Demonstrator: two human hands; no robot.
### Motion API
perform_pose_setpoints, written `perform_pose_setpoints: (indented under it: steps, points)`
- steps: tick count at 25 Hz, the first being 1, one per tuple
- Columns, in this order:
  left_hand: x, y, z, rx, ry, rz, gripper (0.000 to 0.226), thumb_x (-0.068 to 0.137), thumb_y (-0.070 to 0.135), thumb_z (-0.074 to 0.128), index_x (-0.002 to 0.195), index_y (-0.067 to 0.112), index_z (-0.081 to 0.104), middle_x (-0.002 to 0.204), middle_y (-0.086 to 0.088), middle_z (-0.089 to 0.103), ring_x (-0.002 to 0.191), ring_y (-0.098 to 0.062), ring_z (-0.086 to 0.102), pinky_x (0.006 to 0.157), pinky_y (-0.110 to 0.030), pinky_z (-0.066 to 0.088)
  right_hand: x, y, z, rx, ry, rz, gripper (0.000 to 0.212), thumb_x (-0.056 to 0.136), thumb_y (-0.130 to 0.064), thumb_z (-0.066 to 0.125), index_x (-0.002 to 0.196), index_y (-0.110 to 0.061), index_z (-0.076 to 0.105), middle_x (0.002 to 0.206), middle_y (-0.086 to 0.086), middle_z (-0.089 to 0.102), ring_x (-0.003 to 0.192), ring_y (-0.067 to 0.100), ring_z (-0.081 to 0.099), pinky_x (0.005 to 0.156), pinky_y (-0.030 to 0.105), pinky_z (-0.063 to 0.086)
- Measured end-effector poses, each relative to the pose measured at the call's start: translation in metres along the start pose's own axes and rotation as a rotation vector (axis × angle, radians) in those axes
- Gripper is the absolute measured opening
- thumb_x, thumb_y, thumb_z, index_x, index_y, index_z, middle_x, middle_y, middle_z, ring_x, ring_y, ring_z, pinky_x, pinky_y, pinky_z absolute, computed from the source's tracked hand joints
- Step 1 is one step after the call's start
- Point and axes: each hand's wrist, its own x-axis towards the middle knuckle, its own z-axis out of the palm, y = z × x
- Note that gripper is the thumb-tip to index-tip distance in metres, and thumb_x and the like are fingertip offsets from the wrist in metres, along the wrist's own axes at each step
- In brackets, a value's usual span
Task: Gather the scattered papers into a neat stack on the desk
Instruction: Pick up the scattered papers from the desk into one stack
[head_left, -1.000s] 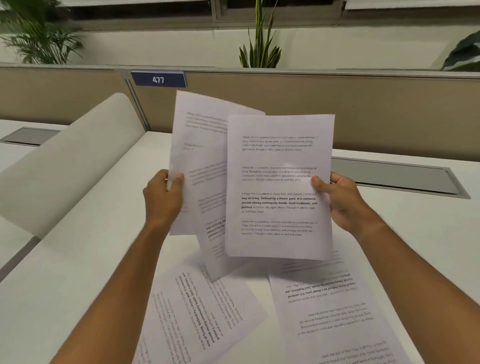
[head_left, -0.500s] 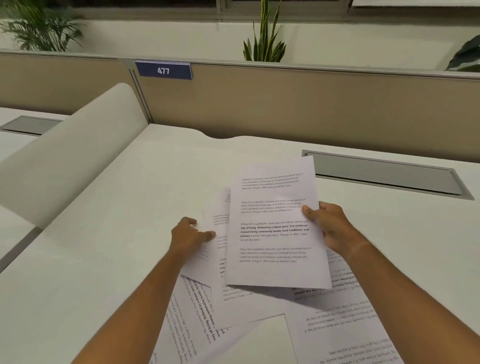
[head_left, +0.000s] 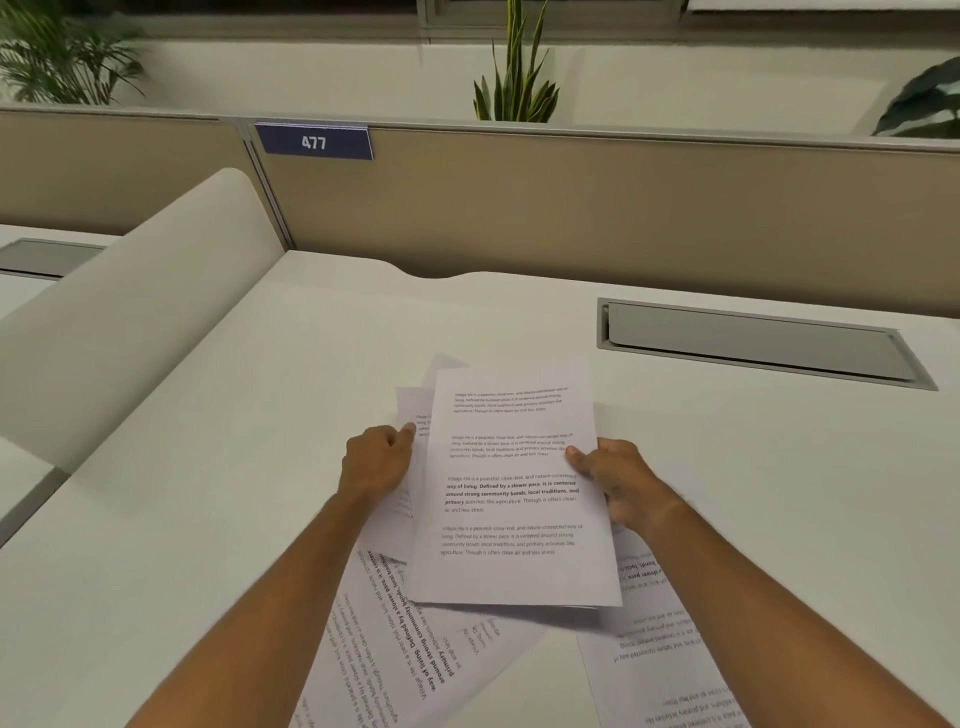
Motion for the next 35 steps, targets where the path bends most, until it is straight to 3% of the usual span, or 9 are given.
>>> perform_pose_setpoints:
  steps: [3, 10, 15, 18, 24, 27, 29, 31, 35]
  points:
    - [0.009, 0.006, 0.001, -0.156, -0.092, 0.009, 0.03, 0.09, 0.042, 0.062, 0.107, 0.017, 0.059, 0.102, -0.002, 0.062, 0.091, -0.024, 0.062, 0.076, -0.032, 0.048, 0.007, 0.004, 0.009, -0.061, 0.027, -0.034, 0.01, 0.091, -0.003, 0.066, 0.1, -0.003, 0.07, 0.102, 0.016, 0.074, 0.095, 0.033, 0.072, 0.085, 0.053, 0.058]
    - [0.0, 0.032, -0.023, -0.387, -0.072, 0.235, 0.028, 0.088, 0.015, 0.068, 0.114, 0.011, 0.062, 0.114, -0.007, 0.069, 0.101, -0.027, 0.067, 0.086, -0.046, 0.057, 0.006, -0.008, 0.013, -0.059, -0.041, -0.143, 0.024, 0.09, -0.008, 0.07, 0.114, -0.006, 0.068, 0.108, 0.011, 0.075, 0.095, 0.025, 0.073, 0.069, 0.033, 0.06]
    - [-0.015, 0.065, -0.089, -0.592, -0.104, 0.523, 0.03, 0.092, 0.024, 0.066, 0.121, 0.02, 0.062, 0.112, -0.003, 0.073, 0.096, -0.023, 0.073, 0.073, -0.036, 0.061, -0.01, -0.068, 0.021, -0.059, -0.317, -0.433, 0.057, 0.081, -0.021, 0.079, 0.133, -0.02, 0.056, 0.124, 0.004, 0.07, 0.113, 0.025, 0.066, 0.087, 0.038, 0.057]
    - [-0.017, 0.079, -0.112, -0.689, -0.098, 0.582, 0.031, 0.089, 0.026, 0.068, 0.119, 0.021, 0.063, 0.113, -0.003, 0.073, 0.098, -0.023, 0.072, 0.074, -0.034, 0.061, -0.019, -0.107, 0.028, -0.034, -0.441, -0.565, 0.052, 0.08, -0.011, 0.076, 0.129, -0.01, 0.06, 0.126, 0.016, 0.068, 0.113, 0.033, 0.066, 0.092, 0.044, 0.056]
    - [-0.005, 0.098, -0.109, -0.704, -0.035, 0.575, 0.026, 0.098, 0.016, 0.056, 0.116, 0.035, 0.056, 0.104, 0.024, 0.071, 0.095, -0.002, 0.069, 0.068, -0.016, 0.056, -0.031, -0.141, 0.041, -0.092, -0.273, -0.737, 0.035, 0.075, -0.012, 0.08, 0.109, -0.007, 0.073, 0.109, 0.013, 0.075, 0.099, 0.031, 0.072, 0.087, 0.046, 0.058]
    - [0.003, 0.102, -0.096, -0.705, -0.017, 0.556, 0.029, 0.1, 0.017, 0.052, 0.122, 0.035, 0.048, 0.116, 0.014, 0.065, 0.103, -0.006, 0.065, 0.073, -0.02, 0.057, -0.029, -0.141, 0.042, -0.117, -0.205, -0.782, 0.029, 0.079, -0.007, 0.078, 0.105, -0.018, 0.071, 0.105, 0.006, 0.075, 0.097, 0.024, 0.07, 0.086, 0.04, 0.058]
    - [0.007, 0.099, -0.081, -0.679, -0.048, 0.53, 0.026, 0.101, 0.016, 0.049, 0.124, 0.027, 0.044, 0.121, 0.006, 0.061, 0.11, -0.01, 0.061, 0.087, -0.03, 0.056, -0.024, -0.134, 0.039, -0.113, -0.153, -0.722, 0.037, 0.079, -0.003, 0.079, 0.111, -0.016, 0.067, 0.109, 0.007, 0.073, 0.102, 0.025, 0.068, 0.087, 0.038, 0.058]
    - [0.007, 0.096, -0.067, -0.686, -0.077, 0.503, 0.027, 0.101, 0.012, 0.048, 0.125, 0.023, 0.043, 0.12, 0.007, 0.059, 0.112, -0.008, 0.058, 0.089, -0.028, 0.053, -0.021, -0.125, 0.039, -0.132, -0.114, -0.676, 0.038, 0.079, -0.002, 0.079, 0.114, -0.011, 0.067, 0.111, 0.011, 0.072, 0.103, 0.027, 0.067, 0.085, 0.039, 0.058]
    - [0.016, 0.092, -0.071, -0.652, -0.023, 0.487, 0.022, 0.094, 0.011, 0.062, 0.111, 0.025, 0.06, 0.109, 0.008, 0.068, 0.101, -0.014, 0.065, 0.085, -0.029, 0.054, -0.017, -0.133, 0.03, -0.189, -0.087, -0.712, 0.028, 0.079, -0.004, 0.079, 0.103, -0.016, 0.071, 0.101, 0.003, 0.075, 0.092, 0.019, 0.07, 0.071, 0.023, 0.056]
